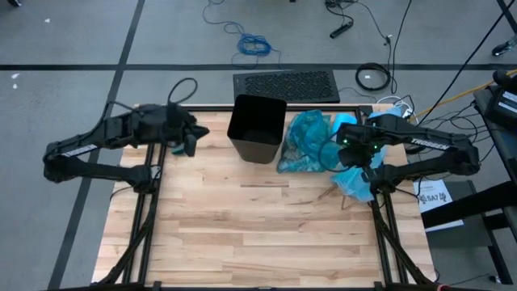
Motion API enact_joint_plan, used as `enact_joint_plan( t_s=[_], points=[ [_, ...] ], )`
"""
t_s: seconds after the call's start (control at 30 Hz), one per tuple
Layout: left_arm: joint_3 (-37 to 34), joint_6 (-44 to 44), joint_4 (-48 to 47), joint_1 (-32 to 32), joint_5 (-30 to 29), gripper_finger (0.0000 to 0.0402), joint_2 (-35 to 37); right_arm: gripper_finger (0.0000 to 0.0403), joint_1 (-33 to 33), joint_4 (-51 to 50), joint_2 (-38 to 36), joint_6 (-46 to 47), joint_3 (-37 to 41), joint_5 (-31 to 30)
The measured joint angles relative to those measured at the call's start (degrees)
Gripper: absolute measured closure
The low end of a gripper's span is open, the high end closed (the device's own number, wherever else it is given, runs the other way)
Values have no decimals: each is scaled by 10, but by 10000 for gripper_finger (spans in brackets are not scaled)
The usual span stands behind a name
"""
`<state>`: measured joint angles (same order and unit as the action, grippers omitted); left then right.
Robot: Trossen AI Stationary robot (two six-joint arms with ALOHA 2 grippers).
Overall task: Place trash/remove bag and relplace
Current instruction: Insert the light blue trash bag into the bin
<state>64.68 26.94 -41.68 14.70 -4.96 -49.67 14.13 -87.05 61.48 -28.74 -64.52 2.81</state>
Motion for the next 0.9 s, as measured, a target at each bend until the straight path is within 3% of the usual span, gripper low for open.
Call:
enact_joint_plan(
  t_s=[0.2, 0.33, 0.6, 0.9],
  points=[
    [0, 64, -18, -111, -90, 357, -11, 398, 0, -3, 4, -49, 33, -1],
    [0, 93, -32, -154, -128, 357, -29, 367, 0, -23, 6, -66, 55, 0],
    [0, 133, -50, -192, -129, 357, -65, 257, 0, 8, 9, -74, 90, 4],
    [0, 156, -51, -198, -116, 357, -80, 160, -8, 95, 8, -188, 179, 1]
  ],
)
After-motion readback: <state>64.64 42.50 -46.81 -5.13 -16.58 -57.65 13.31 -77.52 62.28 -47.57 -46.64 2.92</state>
